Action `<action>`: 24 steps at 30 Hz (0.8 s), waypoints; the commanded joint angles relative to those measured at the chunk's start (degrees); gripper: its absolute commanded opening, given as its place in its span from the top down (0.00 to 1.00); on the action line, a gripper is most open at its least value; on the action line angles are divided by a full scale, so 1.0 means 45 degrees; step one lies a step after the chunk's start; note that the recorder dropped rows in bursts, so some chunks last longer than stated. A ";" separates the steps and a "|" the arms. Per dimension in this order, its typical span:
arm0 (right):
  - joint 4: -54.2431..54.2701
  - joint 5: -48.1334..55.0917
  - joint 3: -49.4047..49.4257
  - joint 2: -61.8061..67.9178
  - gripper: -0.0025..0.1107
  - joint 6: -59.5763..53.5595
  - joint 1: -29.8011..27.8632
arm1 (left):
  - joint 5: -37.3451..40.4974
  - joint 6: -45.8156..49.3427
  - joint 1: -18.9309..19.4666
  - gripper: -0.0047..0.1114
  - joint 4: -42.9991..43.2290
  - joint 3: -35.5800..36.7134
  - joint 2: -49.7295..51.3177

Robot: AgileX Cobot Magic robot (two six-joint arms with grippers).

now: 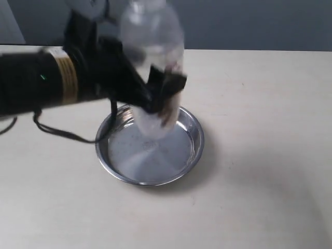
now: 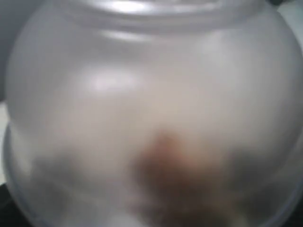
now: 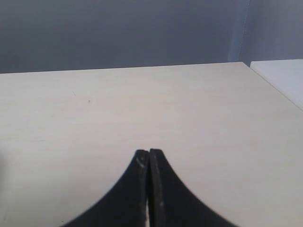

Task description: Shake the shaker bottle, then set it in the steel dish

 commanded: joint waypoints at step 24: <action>0.0010 -0.0166 0.0015 -0.0060 0.99 -0.0024 -0.0044 | -0.0928 0.1442 0.0009 0.96 -0.0266 -0.0966 -0.0943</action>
